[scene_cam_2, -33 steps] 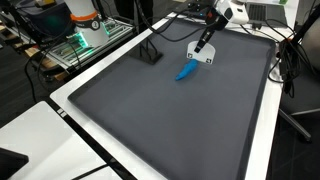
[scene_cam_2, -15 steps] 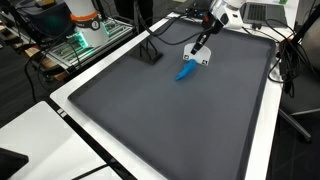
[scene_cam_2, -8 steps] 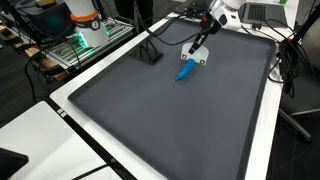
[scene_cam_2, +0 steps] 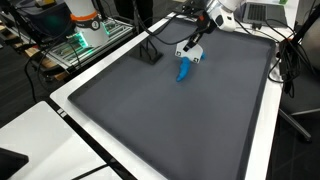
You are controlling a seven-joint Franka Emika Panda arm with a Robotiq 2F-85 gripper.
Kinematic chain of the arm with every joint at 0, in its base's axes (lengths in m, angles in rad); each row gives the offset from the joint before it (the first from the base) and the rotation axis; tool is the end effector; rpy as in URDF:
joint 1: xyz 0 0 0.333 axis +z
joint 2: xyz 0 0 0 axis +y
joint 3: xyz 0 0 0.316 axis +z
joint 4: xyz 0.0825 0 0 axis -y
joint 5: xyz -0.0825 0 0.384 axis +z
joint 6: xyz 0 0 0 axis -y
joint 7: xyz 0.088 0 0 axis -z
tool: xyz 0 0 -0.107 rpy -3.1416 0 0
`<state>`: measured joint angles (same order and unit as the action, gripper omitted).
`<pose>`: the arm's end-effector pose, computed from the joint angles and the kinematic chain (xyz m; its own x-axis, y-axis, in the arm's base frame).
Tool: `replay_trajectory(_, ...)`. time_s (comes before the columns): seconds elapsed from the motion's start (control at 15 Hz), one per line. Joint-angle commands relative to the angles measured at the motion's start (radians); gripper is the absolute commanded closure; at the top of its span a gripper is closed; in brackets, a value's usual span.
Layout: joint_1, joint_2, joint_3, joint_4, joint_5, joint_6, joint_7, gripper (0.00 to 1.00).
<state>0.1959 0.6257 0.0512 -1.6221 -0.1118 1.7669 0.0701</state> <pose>0.6157 0.1421 0.2296 0.8719 0.1758 -0.4570 0.2416 -0.9662 0.0894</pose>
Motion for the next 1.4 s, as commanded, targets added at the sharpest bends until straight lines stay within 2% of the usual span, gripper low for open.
replay_trajectory(0.0, -0.013, -0.007, 0.016, -0.028, 0.001, -0.019, -0.03, 0.99)
replay_trajectory(0.8, 0.008, -0.013, 0.004, -0.044, -0.051, 0.144, 0.002, 0.99)
replay_trajectory(1.33, 0.007, -0.071, -0.002, -0.066, -0.063, 0.149, -0.002, 0.99)
